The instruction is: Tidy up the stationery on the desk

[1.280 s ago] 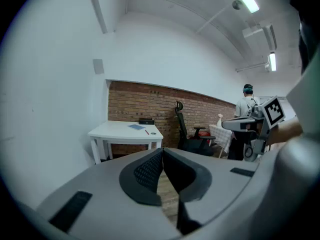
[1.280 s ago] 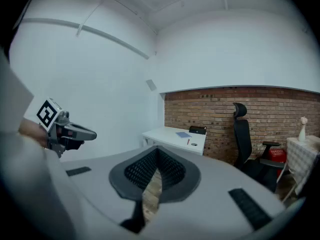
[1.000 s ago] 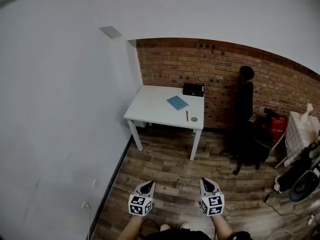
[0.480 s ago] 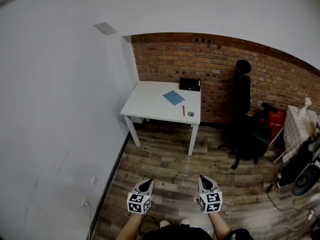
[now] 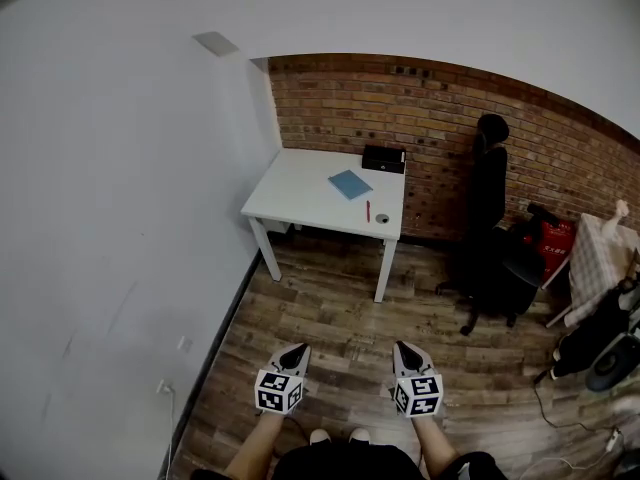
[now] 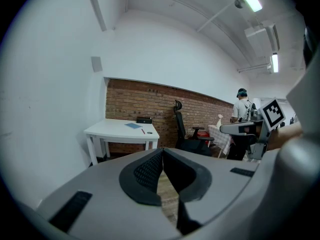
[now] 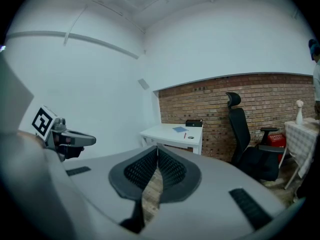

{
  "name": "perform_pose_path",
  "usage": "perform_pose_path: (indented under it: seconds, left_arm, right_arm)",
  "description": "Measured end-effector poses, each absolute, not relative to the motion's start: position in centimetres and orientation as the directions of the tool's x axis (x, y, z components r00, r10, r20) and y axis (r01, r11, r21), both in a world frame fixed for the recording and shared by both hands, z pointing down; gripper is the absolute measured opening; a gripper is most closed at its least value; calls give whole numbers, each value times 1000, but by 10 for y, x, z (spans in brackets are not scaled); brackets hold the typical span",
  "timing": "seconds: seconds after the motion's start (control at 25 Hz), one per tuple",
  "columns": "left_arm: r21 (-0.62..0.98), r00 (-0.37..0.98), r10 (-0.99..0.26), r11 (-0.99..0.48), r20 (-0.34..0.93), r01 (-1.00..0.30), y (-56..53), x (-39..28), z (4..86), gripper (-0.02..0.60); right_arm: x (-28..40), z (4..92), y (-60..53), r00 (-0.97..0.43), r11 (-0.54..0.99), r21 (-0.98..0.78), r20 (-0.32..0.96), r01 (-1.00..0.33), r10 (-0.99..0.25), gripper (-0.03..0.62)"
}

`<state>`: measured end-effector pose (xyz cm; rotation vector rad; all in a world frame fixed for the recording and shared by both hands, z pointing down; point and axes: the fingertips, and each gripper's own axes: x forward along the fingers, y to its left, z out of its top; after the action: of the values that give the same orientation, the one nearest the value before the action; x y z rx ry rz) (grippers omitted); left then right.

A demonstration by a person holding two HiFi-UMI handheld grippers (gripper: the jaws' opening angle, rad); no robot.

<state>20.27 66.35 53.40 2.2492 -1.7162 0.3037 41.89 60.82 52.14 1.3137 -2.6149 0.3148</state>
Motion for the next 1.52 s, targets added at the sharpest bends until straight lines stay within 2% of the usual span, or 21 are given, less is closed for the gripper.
perform_pose_path:
  seconds: [0.4,0.68,1.52]
  left_arm:
    - [107,234,-910,-210,343,-972,646,233,536,15]
    - [114,234,-908,-207,348,-972,617,222,542,15]
    - [136,324,-872,-295,368,-946,440,127,551,15]
  right_arm:
    - [436,535,599,-621,616,-122,290,-778,-728,23]
    - [421,538,574,-634,624,-136,290,-769,-717,23]
    - [311,546,420,-584,570,-149,331,-808,-741,23]
